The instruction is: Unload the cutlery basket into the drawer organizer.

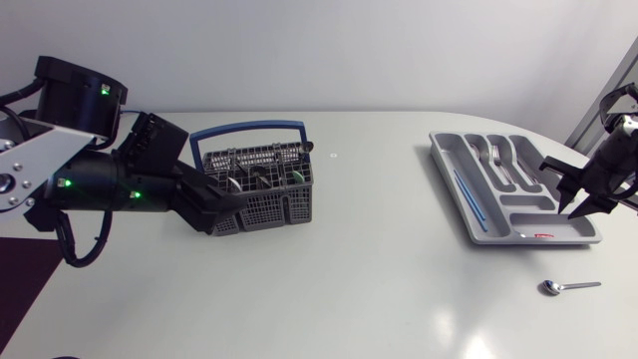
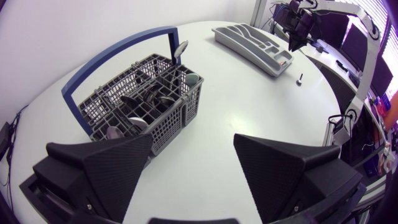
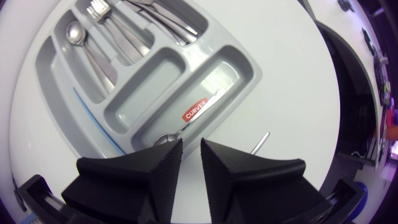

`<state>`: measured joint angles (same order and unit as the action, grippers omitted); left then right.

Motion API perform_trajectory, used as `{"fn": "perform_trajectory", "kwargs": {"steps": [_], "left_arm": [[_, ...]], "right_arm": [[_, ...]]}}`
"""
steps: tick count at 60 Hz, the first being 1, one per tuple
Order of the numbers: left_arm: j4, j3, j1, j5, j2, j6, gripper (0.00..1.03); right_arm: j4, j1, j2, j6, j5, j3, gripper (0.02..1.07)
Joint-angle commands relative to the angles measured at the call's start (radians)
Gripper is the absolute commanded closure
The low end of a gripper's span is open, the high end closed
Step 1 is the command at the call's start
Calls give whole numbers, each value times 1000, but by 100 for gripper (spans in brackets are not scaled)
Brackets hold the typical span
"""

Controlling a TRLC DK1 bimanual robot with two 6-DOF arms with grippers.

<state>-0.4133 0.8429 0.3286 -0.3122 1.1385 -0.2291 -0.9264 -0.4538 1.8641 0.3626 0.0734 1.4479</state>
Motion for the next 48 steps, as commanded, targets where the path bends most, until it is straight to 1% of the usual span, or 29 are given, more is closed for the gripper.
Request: {"fn": "perform_trajectory", "kwargs": {"steps": [1,2,4,5,6,7,13,15,17,22,25,27,29,31,33,35,36,38,39,40,48], "left_arm": [[-1,-31,0,2,-11,4,12],[-1,-31,0,2,-11,4,12],[-1,-30,1,2,-11,5,12],[-1,-30,1,2,-11,5,12],[-1,-30,1,2,-11,5,12],[-1,-30,1,2,-11,5,12],[-1,-30,6,2,-11,7,12],[-1,-30,6,2,-11,8,12],[-1,-28,9,2,-11,10,12],[-1,-27,17,4,-10,11,12],[-1,-27,20,9,-11,11,12],[-1,-25,24,9,-11,13,12],[-1,-25,27,10,-11,13,12],[-1,-25,27,10,-11,17,12],[-1,-25,29,10,-11,17,12],[-1,-24,30,10,-11,20,12],[-1,-24,32,12,-11,22,12],[-1,-22,33,13,-11,24,12],[-1,-22,33,13,-11,24,12],[-1,-22,35,15,-11,24,12],[-2,-22,47,28,-17,30,12]], "right_arm": [[20,-25,-36,-186,-44,-30,90],[18,-29,-36,-202,-53,-29,92],[17,-46,-36,-252,-75,-20,100],[15,-52,-36,-266,-78,-17,102],[4,-59,-36,-315,-89,-12,102],[1,-60,-36,-321,-92,-12,102],[-31,-88,-39,-496,-119,-14,101],[-32,-91,-39,-524,-129,-17,101],[-43,-103,-36,-593,-150,-18,101],[-81,-128,-33,-685,-216,-12,99],[-89,-134,-52,-738,-216,-30,91],[-89,-140,-69,-772,-216,-44,82],[-101,-143,-77,-800,-216,-50,76],[-155,-144,-71,-837,-218,-46,62],[-207,-144,-59,-875,-231,-41,50],[-255,-144,-49,-927,-268,-44,25],[-259,-144,-49,-935,-270,-49,19],[-253,-144,-49,-955,-270,-63,12],[-249,-144,-51,-969,-270,-70,9],[-241,-144,-56,-984,-270,-78,8],[-238,-160,-75,-1119,-290,-110,7]]}}
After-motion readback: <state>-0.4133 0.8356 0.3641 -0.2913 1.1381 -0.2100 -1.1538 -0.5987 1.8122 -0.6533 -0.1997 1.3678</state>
